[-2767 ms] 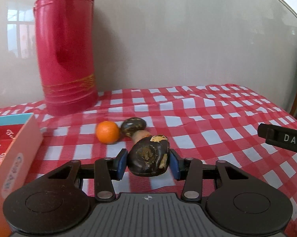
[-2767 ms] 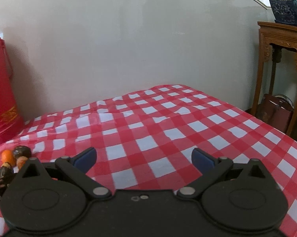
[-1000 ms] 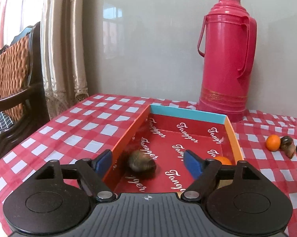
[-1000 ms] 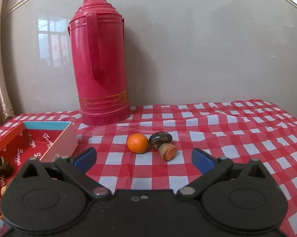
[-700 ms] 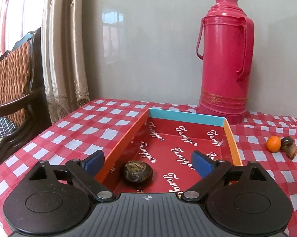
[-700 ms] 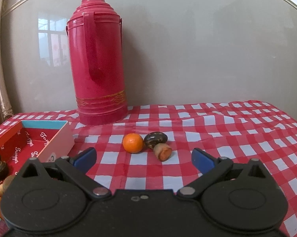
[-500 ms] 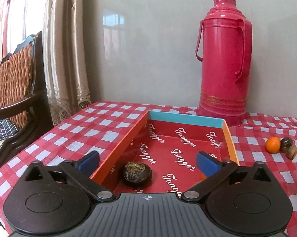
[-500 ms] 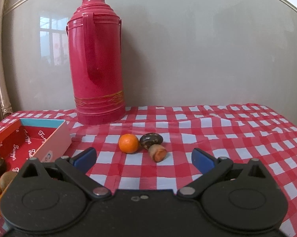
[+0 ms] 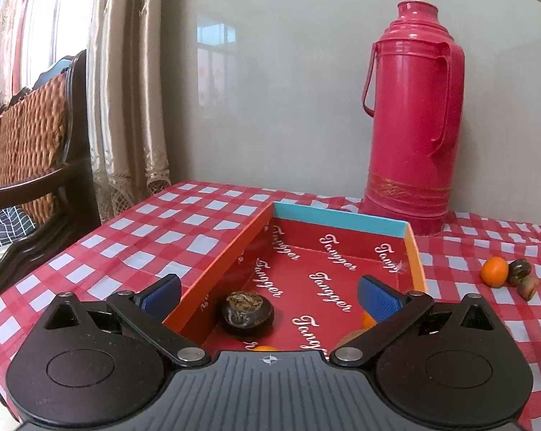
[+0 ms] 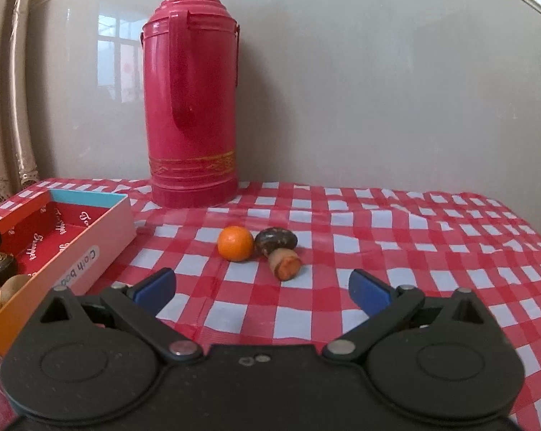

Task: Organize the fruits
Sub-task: 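Withdraw the left tool while the right tool approaches the small brown fruit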

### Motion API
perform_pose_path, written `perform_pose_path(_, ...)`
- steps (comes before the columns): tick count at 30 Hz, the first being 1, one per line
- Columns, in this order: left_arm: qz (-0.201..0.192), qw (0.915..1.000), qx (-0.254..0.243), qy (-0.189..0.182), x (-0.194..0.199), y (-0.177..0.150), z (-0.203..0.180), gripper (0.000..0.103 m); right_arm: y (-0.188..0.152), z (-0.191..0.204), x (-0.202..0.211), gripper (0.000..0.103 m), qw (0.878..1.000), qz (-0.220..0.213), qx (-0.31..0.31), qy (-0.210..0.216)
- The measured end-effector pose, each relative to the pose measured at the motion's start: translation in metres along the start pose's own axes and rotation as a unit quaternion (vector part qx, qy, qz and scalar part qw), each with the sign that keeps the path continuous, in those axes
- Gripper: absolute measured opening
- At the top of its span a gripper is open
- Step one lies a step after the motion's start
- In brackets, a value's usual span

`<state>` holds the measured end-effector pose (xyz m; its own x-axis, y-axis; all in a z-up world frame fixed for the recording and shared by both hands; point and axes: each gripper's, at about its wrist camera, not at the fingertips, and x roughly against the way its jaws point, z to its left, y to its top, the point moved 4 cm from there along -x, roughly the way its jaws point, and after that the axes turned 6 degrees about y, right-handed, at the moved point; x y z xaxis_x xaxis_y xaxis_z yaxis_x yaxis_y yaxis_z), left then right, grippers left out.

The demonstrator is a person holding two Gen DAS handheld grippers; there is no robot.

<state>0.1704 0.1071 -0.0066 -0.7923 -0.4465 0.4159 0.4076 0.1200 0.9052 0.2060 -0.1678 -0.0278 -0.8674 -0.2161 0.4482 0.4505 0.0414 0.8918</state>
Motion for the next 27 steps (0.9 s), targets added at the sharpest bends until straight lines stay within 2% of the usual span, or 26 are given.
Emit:
perform_pose_path(4, -0.001, 0.9999, 0.006, 0.01, -0.004, -0.001, 0.007, 0.103, -0.002, -0.011, -0.006, 0.092, 1.0, 0.004, -0.015, 0.006)
perform_pose_path(7, -0.004, 0.9998, 0.009, 0.015, -0.005, 0.0, 0.014, 0.103, -0.004, -0.013, -0.012, 0.082, 1.0, 0.009, -0.01, 0.004)
perform_pose_path(10, -0.007, 0.9995, 0.017, 0.023, -0.009, -0.001, 0.024, 0.103, -0.003, -0.012, -0.017, 0.08, 1.0, 0.015, 0.002, -0.001)
perform_pose_path(13, -0.001, 0.9991, 0.03, 0.032, -0.016, -0.002, 0.034, 0.103, 0.002, -0.008, -0.016, 0.081, 1.0, -0.004, 0.016, -0.006)
perform_pose_path(19, -0.001, 0.998, 0.037, 0.052, -0.025, -0.002, 0.055, 0.103, 0.004, -0.004, -0.038, 0.078, 1.0, 0.016, 0.027, -0.002)
perform_pose_path(23, 0.003, 0.9966, 0.049, 0.066, -0.031, -0.002, 0.07, 0.103, 0.007, -0.003, -0.052, 0.068, 0.999, 0.027, 0.022, -0.004)
perform_pose_path(25, 0.006, 0.996, 0.055, 0.07, -0.034, -0.002, 0.076, 0.103, 0.006, -0.003, -0.059, 0.067, 0.999, 0.034, 0.022, -0.008)
perform_pose_path(27, 0.007, 0.9954, 0.062, 0.073, -0.037, -0.002, 0.082, 0.103, 0.005, -0.004, -0.066, 0.06, 0.999, 0.04, 0.027, -0.013)
